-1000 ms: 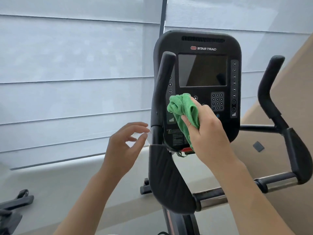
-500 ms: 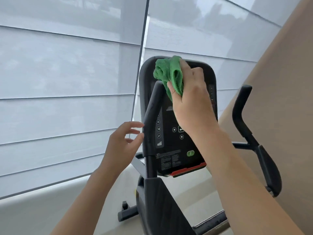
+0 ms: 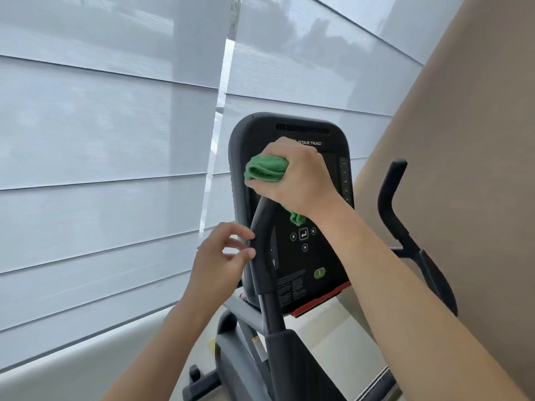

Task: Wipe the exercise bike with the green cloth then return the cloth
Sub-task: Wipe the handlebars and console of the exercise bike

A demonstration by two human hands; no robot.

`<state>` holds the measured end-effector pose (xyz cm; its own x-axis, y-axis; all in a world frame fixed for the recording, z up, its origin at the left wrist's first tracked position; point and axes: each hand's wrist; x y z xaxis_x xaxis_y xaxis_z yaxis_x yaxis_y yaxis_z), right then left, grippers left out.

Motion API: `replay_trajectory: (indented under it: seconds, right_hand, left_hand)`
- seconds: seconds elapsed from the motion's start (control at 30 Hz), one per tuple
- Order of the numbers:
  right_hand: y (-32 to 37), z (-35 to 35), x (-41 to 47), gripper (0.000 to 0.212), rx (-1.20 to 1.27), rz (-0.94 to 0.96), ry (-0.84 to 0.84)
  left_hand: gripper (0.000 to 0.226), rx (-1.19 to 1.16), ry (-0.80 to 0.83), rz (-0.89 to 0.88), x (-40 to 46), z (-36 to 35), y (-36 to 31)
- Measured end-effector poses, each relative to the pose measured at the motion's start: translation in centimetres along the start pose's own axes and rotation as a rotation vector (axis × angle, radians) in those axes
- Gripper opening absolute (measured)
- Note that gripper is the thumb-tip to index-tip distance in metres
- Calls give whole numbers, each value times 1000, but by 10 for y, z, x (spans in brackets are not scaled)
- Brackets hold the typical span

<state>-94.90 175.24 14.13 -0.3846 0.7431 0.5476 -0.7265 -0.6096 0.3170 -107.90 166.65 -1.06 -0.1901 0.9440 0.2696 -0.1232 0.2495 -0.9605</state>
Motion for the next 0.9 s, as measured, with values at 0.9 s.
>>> replay_trajectory:
  seconds: [0.9]
  right_hand:
    - [13,-16,-8,23,586,-292,-248]
  left_hand:
    - [18,-104,72,68,-9,7,5]
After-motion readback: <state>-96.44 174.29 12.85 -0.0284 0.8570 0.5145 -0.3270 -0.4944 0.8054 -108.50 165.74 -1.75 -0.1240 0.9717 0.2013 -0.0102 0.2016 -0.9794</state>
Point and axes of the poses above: each hand's wrist, its own x-axis towards the middle knuckle, its own z-axis out of the back of the hand, y = z × x
